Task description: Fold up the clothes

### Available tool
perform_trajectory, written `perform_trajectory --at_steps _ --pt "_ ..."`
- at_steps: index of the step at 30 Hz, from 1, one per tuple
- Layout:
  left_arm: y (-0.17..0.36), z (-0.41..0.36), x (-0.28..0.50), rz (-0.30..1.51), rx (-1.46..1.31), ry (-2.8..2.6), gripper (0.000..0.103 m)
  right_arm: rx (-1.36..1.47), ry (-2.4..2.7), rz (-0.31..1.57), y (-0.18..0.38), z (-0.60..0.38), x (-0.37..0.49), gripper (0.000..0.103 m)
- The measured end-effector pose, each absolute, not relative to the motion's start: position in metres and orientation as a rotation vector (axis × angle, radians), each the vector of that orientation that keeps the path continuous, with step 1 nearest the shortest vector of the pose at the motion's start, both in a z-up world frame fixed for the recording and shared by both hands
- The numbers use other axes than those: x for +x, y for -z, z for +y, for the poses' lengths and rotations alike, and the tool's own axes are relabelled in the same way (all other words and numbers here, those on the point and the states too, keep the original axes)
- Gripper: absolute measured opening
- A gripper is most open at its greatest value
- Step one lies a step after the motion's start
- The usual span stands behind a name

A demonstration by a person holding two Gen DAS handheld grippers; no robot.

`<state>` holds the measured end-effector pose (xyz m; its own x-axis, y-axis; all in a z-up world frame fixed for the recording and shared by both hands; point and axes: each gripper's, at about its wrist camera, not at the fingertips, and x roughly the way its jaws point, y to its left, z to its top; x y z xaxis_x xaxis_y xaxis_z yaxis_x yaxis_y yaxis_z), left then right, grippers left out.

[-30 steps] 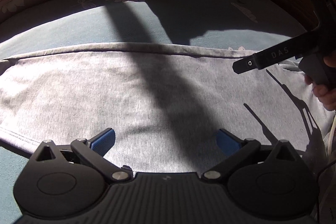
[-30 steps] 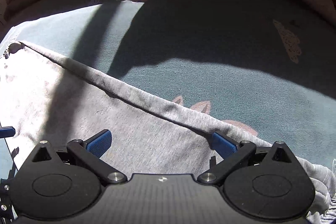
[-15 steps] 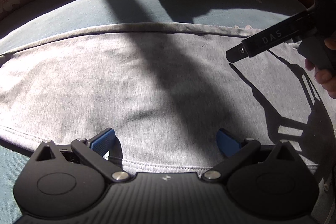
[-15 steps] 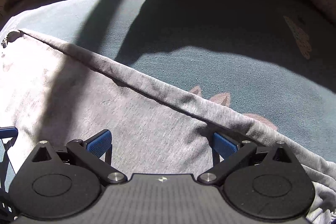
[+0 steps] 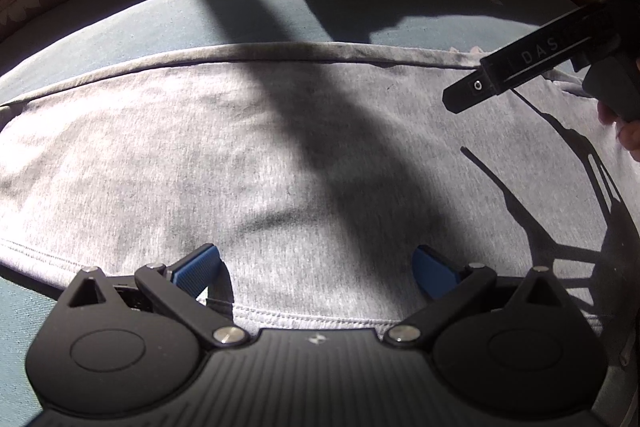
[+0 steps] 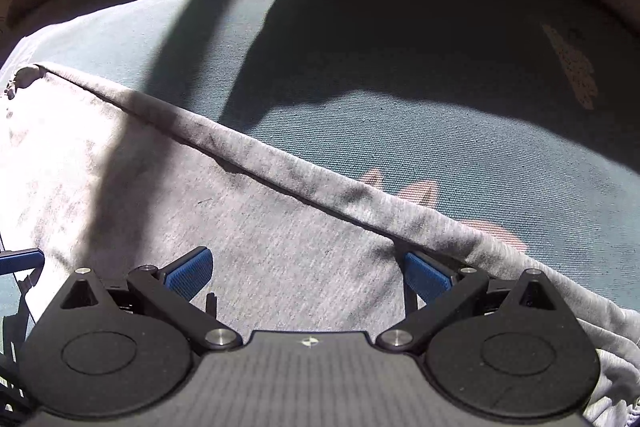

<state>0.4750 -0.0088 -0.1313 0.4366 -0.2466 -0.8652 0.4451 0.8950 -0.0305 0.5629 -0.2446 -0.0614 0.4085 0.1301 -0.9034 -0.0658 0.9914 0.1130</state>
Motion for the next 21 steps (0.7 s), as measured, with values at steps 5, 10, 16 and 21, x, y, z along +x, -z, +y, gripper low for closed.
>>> perform_trajectory --at_steps 5,10,16,21 --pt "0.133 -0.012 0.476 1.045 0.242 0.434 0.102 0.078 -0.134 1.168 0.047 -0.255 0.551 0.103" --pt "0.127 -0.018 0.477 1.045 0.265 0.427 0.102 0.085 -0.125 1.159 0.033 -0.276 0.535 0.103" --pt "0.1 -0.05 0.469 0.959 0.265 0.549 0.102 0.14 -0.007 1.125 0.034 -0.339 0.487 0.103" --pt "0.1 -0.104 0.475 0.92 0.273 0.693 0.102 0.201 0.071 1.132 0.062 -0.384 0.45 0.103"
